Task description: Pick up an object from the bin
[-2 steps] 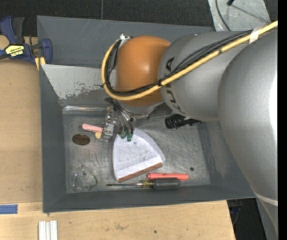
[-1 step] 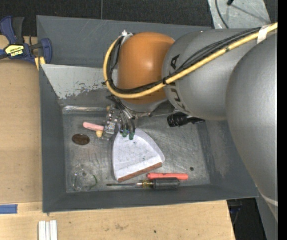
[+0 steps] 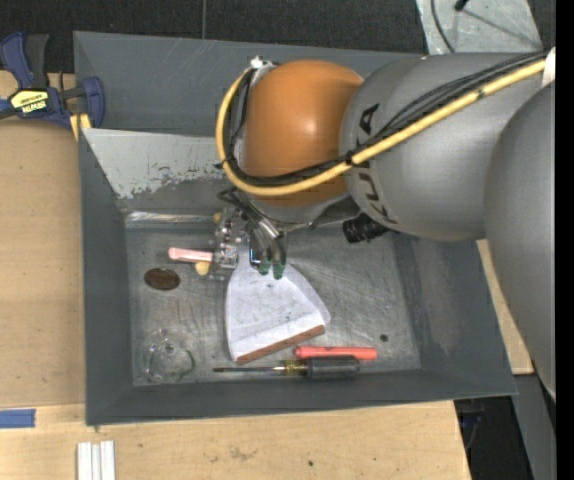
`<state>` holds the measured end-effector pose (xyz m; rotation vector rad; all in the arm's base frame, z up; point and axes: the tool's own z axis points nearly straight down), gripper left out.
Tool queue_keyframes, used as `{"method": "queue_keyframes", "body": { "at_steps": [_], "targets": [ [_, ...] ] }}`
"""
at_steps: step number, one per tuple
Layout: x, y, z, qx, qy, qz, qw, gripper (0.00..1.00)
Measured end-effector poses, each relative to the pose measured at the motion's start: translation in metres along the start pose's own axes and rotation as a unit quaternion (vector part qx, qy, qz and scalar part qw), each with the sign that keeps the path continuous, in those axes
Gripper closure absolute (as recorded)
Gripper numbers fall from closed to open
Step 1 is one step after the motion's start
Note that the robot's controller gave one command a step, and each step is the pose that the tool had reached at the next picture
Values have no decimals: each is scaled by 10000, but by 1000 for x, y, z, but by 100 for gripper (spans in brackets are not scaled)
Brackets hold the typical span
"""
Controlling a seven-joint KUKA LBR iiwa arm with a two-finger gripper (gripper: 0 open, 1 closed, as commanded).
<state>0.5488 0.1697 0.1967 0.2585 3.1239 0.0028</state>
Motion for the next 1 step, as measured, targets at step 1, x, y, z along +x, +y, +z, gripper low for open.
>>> {"method": "queue_keyframes", "body": {
  "at_steps": [1],
  "targets": [
    [-10,5,-19,11,33,-770,9970,100]
  ]
}}
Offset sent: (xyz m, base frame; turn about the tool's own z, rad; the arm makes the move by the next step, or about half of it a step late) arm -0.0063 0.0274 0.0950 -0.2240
